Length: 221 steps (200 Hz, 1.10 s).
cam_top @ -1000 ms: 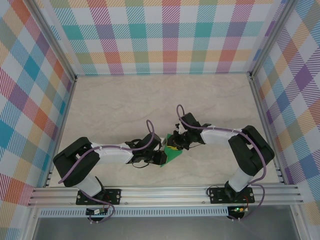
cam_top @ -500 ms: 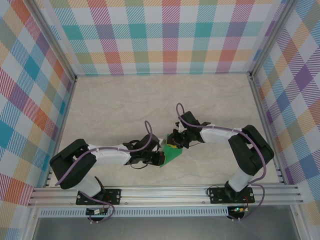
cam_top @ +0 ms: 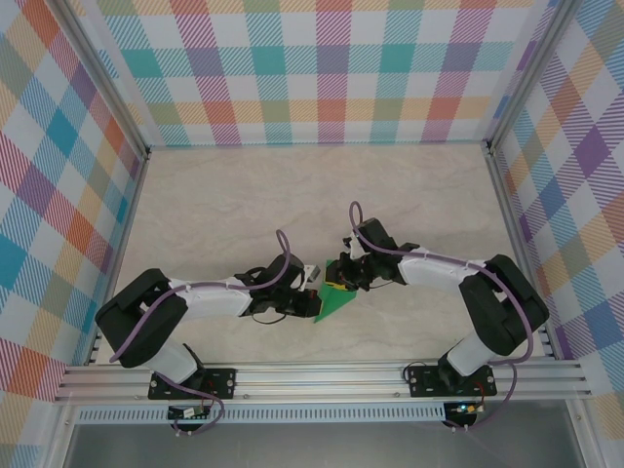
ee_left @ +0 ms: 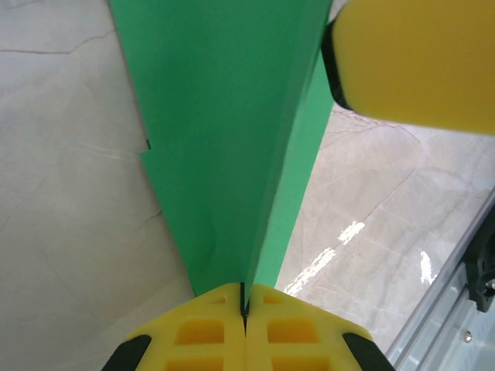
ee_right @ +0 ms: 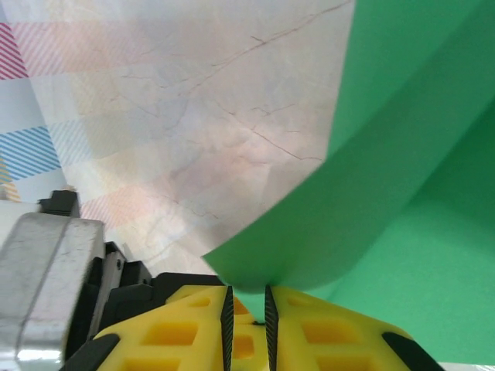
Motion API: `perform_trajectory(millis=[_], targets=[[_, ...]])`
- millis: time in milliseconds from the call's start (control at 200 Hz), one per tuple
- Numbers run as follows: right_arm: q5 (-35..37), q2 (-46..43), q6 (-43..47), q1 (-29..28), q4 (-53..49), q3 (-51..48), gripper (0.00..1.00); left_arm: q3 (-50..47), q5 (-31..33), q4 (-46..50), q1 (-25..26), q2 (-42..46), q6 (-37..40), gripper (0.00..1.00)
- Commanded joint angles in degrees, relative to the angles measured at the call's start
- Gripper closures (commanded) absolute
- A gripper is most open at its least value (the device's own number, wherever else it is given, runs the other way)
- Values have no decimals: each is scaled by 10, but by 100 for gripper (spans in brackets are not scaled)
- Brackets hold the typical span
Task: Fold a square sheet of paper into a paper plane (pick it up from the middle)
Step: Fourth fold the wing at the center of the table.
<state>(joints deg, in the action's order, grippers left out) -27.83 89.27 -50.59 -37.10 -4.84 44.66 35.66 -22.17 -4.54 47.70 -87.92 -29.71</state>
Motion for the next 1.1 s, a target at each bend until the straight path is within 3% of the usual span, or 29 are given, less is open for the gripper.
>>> perform_trajectory(millis=[0,480,1100], targets=[[-11,-12,-15,-6,33,-13,79,2,-29,-9,-8,-19,10,98],[23,51,-8,-12,20,17,81,6,-34,-11,-10,-41,9,97],[53,83,7,-10,-18,35,82,1,-14,-1,-12,-10,-5,80]])
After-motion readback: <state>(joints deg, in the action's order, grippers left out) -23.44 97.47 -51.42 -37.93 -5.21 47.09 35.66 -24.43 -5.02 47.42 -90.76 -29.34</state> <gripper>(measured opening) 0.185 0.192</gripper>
